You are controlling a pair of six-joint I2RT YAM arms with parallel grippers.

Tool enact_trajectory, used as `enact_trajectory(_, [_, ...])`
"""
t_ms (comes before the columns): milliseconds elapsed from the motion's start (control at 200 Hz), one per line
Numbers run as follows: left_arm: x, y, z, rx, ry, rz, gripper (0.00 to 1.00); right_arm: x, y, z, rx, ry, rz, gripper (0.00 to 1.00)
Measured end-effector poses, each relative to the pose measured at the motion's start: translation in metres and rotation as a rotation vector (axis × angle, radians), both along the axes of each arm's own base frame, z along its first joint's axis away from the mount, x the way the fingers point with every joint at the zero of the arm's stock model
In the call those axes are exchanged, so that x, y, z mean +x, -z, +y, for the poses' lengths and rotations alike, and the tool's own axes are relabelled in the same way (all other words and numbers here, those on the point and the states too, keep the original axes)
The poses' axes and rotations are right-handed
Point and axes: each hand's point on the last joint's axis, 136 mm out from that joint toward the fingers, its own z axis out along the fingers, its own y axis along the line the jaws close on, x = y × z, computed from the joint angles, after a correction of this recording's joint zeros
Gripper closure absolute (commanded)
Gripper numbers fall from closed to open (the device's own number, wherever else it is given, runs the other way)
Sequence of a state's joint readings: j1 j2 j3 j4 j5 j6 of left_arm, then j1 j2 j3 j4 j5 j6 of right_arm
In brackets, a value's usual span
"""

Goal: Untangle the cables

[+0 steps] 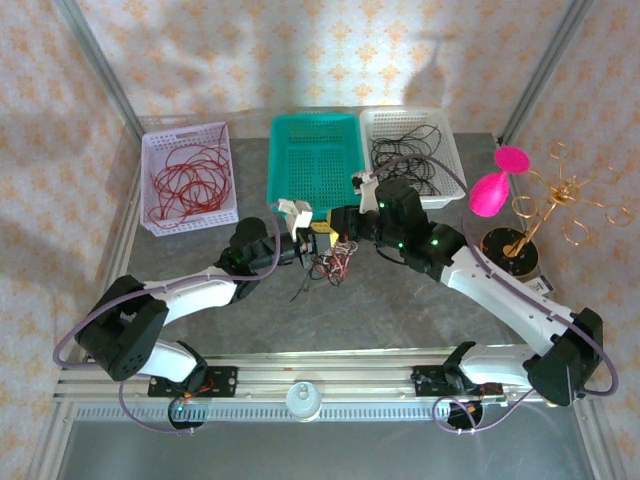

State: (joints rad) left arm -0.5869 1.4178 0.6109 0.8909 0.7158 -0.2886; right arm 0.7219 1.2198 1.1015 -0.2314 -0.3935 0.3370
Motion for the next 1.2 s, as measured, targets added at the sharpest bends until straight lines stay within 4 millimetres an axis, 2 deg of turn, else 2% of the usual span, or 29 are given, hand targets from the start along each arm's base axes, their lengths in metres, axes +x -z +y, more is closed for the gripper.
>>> enact_trajectory(40, [0.002,0.0,0.0,0.001,-0.016,-0.003,1.0,0.0,0.0,0.0,0.002,0.001,0.002,0.91])
enact_trajectory(85, [0.003,-0.001,0.001,0.0,-0.031,-0.004,1.0,0.0,-0.001,0.0,0.005,0.003,0.003,0.7])
enact_trajectory(120, [0.004,-0.002,0.001,0.0,-0.043,-0.005,1.0,-0.001,-0.003,-0.001,0.01,0.008,0.003,0.59])
enact_trajectory(170, [0.006,-0.004,0.003,0.0,-0.063,-0.005,1.0,-0.001,-0.008,-0.004,0.019,0.018,-0.009,0.51])
enact_trajectory(220, [0.008,-0.005,0.005,0.002,-0.082,-0.002,1.0,-0.002,-0.017,-0.009,0.028,0.033,-0.033,0.48])
enact_trajectory(290, [0.01,-0.007,0.007,0.003,-0.097,0.001,1.0,-0.006,-0.031,-0.02,0.056,0.051,-0.082,0.48])
enact_trajectory(385, [0.01,-0.011,0.009,-0.001,-0.108,0.003,1.0,-0.014,-0.037,-0.044,0.104,0.077,-0.15,0.58])
enact_trajectory(455, [0.011,-0.012,0.008,-0.006,-0.108,0.017,1.0,-0.019,-0.021,-0.06,0.117,0.089,-0.174,0.63])
enact_trajectory(516, [0.012,-0.015,0.008,-0.011,-0.108,0.028,1.0,-0.024,-0.001,-0.065,0.11,0.072,-0.18,0.64])
enact_trajectory(621, [0.013,-0.02,0.007,-0.029,-0.108,0.044,1.0,-0.036,0.036,-0.057,0.092,-0.024,-0.183,0.64])
enact_trajectory(711, [0.013,-0.021,0.006,-0.043,-0.107,0.065,1.0,-0.044,0.049,-0.049,0.105,-0.1,-0.226,0.59])
enact_trajectory(821, [0.013,-0.021,0.006,-0.055,-0.106,0.089,1.0,-0.049,0.039,-0.042,0.147,-0.152,-0.341,0.54])
enact_trajectory(961, [0.013,-0.024,0.005,-0.069,-0.102,0.111,1.0,-0.051,0.012,-0.037,0.201,-0.168,-0.48,0.54])
enact_trajectory(1026, [0.014,-0.026,0.005,-0.077,-0.099,0.116,1.0,-0.052,0.005,-0.033,0.212,-0.181,-0.521,0.57])
enact_trajectory(1101, [0.013,-0.03,0.004,-0.089,-0.093,0.127,1.0,-0.051,0.009,-0.026,0.209,-0.202,-0.532,0.6])
enact_trajectory(1201, [0.012,-0.034,0.002,-0.106,-0.08,0.142,1.0,-0.048,0.024,-0.017,0.191,-0.229,-0.509,0.61])
